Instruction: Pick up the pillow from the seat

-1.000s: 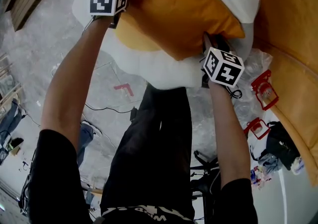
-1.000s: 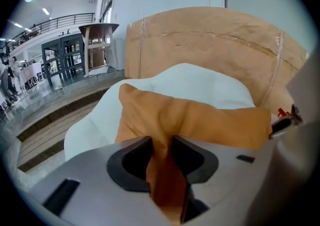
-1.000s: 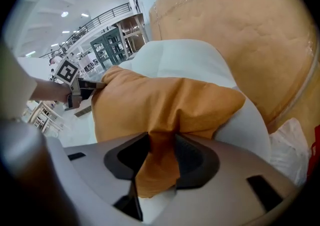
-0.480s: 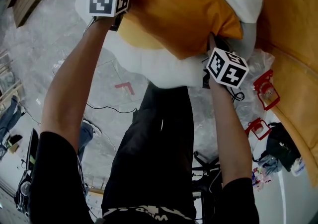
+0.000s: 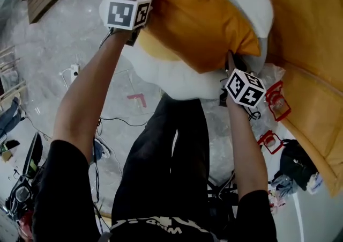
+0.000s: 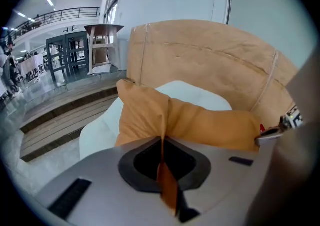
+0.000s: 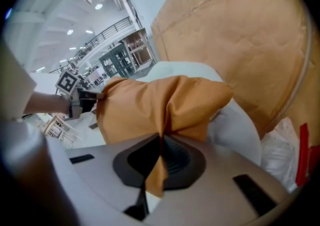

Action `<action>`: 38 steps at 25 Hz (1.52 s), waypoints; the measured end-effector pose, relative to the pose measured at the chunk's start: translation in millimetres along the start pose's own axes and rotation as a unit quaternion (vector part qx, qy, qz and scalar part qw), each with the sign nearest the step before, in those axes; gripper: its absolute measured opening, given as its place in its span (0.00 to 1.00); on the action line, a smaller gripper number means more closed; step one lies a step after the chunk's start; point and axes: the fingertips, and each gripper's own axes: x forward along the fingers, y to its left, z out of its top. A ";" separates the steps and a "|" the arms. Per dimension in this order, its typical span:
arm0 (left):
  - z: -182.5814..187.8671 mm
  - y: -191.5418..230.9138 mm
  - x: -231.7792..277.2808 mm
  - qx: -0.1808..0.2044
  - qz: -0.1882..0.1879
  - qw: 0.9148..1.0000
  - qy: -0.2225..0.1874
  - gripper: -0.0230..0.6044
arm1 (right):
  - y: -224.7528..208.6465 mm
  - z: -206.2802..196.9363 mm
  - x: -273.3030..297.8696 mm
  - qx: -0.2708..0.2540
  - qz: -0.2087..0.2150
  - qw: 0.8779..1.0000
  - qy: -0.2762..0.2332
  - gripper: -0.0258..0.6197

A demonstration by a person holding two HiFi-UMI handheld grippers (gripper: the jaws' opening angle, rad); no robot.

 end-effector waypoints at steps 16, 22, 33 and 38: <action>93.7 -56.4 -211.9 -0.012 -0.007 0.997 -0.079 0.06 | 51.3 134.6 -180.7 -0.089 0.024 0.992 -0.083 0.09; 130.0 -77.4 -352.1 -0.007 -0.001 0.984 -0.178 0.06 | 114.5 199.4 -289.5 -0.161 0.066 0.972 -0.156 0.09; 132.1 -131.1 -489.6 0.026 -0.008 0.969 -0.245 0.06 | 159.6 252.2 -398.2 -0.171 0.102 0.953 -0.230 0.09; 137.9 -135.2 -536.3 0.056 0.004 0.960 -0.274 0.06 | 190.3 262.1 -430.9 -0.179 0.114 0.945 -0.250 0.09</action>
